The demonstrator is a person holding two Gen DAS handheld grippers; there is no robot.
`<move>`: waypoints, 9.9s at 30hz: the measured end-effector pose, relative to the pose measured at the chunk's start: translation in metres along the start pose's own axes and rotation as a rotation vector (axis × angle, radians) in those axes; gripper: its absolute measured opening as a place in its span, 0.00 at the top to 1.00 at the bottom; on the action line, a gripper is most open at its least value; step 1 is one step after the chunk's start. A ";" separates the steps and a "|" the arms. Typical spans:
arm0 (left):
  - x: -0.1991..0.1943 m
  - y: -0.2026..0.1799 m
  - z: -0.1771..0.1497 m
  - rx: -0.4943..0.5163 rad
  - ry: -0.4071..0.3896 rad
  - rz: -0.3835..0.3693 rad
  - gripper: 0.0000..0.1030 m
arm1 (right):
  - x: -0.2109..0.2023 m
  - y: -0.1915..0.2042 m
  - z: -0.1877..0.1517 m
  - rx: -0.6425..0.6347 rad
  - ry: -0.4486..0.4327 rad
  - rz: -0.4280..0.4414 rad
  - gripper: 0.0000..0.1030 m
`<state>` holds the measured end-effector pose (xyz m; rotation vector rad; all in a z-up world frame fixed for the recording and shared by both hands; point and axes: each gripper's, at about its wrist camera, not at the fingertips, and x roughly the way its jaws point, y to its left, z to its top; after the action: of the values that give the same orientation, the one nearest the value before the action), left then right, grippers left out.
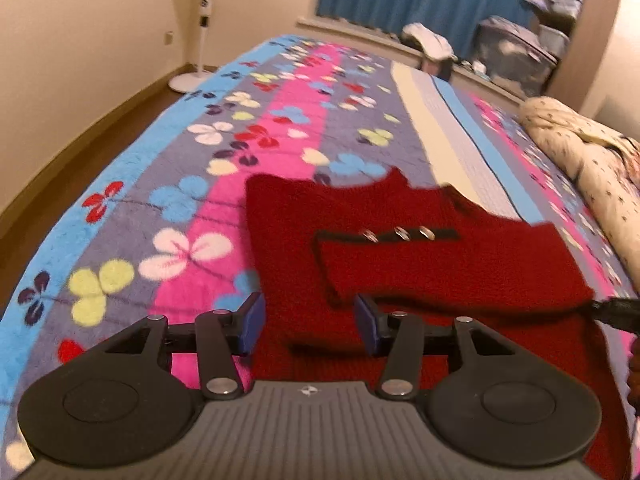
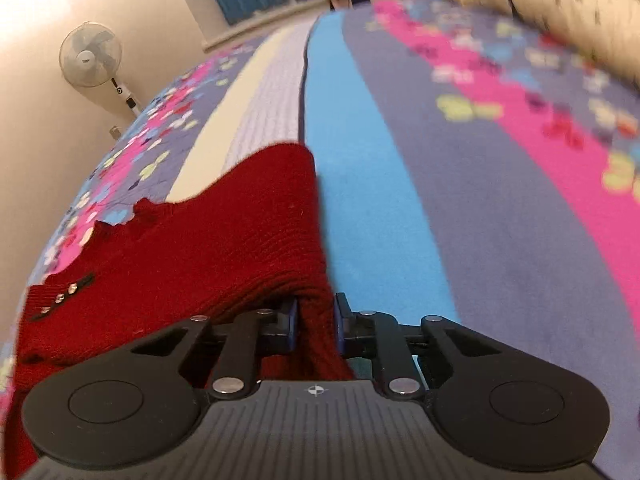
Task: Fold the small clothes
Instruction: 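Lay the held sleeve across the chest and open the right tool, then move both tools to the side edge of the sweater body, then grasp the side edge of the sweater with both tools and hold, then lift the side edge with both tools and fold it over the body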
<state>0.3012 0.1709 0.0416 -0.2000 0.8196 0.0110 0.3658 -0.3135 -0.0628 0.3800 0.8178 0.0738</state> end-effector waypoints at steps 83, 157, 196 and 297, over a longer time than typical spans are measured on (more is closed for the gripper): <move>-0.109 0.035 -0.185 -0.037 0.310 -0.075 0.71 | -0.174 -0.051 -0.167 -0.102 0.147 -0.172 0.57; -0.116 0.016 -0.201 0.115 0.279 0.036 0.86 | -0.179 -0.036 -0.177 -0.242 0.210 -0.105 0.87; -0.116 0.016 -0.201 0.117 0.279 0.037 0.86 | -0.176 -0.035 -0.177 -0.250 0.208 -0.116 0.84; -0.075 0.117 -0.047 -0.038 0.198 -0.167 0.51 | -0.144 -0.125 -0.051 0.038 -0.013 0.013 0.67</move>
<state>0.2059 0.2818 0.0443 -0.3080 0.9980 -0.1526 0.2196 -0.4447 -0.0390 0.4214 0.8048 0.0682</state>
